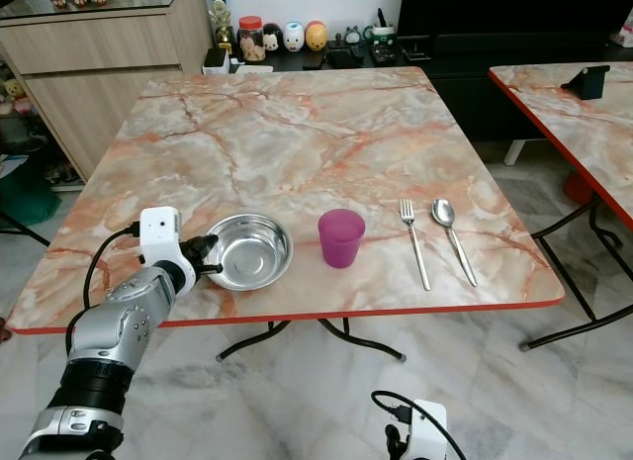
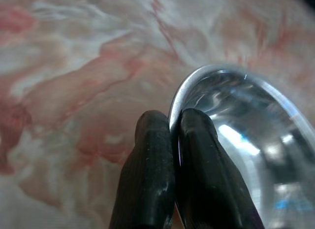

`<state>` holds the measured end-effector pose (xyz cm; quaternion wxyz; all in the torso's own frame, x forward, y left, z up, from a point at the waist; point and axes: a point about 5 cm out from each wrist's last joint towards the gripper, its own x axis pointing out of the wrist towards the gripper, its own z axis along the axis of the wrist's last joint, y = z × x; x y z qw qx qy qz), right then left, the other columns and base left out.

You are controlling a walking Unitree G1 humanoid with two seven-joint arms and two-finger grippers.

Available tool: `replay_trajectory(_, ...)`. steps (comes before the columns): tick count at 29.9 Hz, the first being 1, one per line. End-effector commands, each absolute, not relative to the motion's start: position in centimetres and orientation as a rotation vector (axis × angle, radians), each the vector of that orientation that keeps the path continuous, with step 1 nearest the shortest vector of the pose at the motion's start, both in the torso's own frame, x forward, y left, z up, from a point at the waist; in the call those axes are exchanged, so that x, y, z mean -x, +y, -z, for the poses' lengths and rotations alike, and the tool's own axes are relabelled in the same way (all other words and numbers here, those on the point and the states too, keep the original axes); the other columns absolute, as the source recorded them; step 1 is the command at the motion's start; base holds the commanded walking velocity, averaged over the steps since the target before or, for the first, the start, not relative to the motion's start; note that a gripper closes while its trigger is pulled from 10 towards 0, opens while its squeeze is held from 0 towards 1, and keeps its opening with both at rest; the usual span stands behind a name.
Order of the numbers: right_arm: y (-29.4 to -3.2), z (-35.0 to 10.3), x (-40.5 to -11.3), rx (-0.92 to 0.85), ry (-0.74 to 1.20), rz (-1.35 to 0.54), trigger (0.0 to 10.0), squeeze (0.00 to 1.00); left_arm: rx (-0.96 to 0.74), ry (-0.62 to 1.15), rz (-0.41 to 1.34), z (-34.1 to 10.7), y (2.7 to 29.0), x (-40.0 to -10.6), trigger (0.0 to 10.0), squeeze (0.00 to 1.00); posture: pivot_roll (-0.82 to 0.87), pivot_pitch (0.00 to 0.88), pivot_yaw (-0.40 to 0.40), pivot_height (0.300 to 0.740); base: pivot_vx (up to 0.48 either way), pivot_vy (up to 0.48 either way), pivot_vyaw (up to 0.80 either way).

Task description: Setting the table

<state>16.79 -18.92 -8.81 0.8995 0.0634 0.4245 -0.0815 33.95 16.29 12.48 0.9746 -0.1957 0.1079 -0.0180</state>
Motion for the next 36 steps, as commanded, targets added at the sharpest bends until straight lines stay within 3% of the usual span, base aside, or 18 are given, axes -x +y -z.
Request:
replay_trajectory(1,-18.9,8.9,-16.6,-0.127,0.890,0.168,10.0,0.00,0.460,0.188,-0.006,-12.5,17.1,-33.7,0.0,0.00,0.06,0.000,0.000,0.724,0.000,0.000,0.00)
replay_trajectory(5,-19.0,8.9,-16.6,-0.125,0.889,0.169,10.0,0.00,0.559,0.143,-0.027,-12.7,17.2,-33.7,0.0,0.00,0.06,0.000,-0.007,0.724,0.000,0.000,0.00)
replay_trajectory(6,-19.0,8.9,-16.6,-0.124,0.889,0.169,10.0,0.00,0.601,0.124,-0.033,-12.9,17.3,-33.7,3.0,0.00,0.06,0.000,-0.009,0.724,0.000,0.000,0.00)
replay_trajectory(7,-19.0,8.9,-16.6,-0.120,0.890,0.169,10.0,0.00,0.642,0.102,-0.034,-13.1,17.2,-33.7,10.0,0.00,0.06,0.000,-0.011,0.724,0.000,0.000,0.00)
replay_trajectory(16,-19.6,8.9,-16.5,-0.112,0.889,0.180,10.0,0.00,0.979,-0.020,-0.039,-14.3,16.7,-33.7,10.0,0.00,0.05,0.000,-0.017,0.724,0.000,0.000,0.00)
replay_trajectory(32,-19.7,8.9,-16.3,-0.114,0.895,0.181,10.0,0.00,0.986,-0.050,-0.035,-14.8,16.8,-33.7,10.0,0.00,0.06,0.000,-0.015,0.724,0.000,0.000,0.00)
replay_trajectory(36,-19.7,9.0,-16.2,-0.116,0.897,0.182,10.0,0.00,1.123,-0.142,0.026,-16.8,16.5,-33.8,10.0,0.00,0.05,0.000,-0.015,0.724,0.000,0.000,0.00)
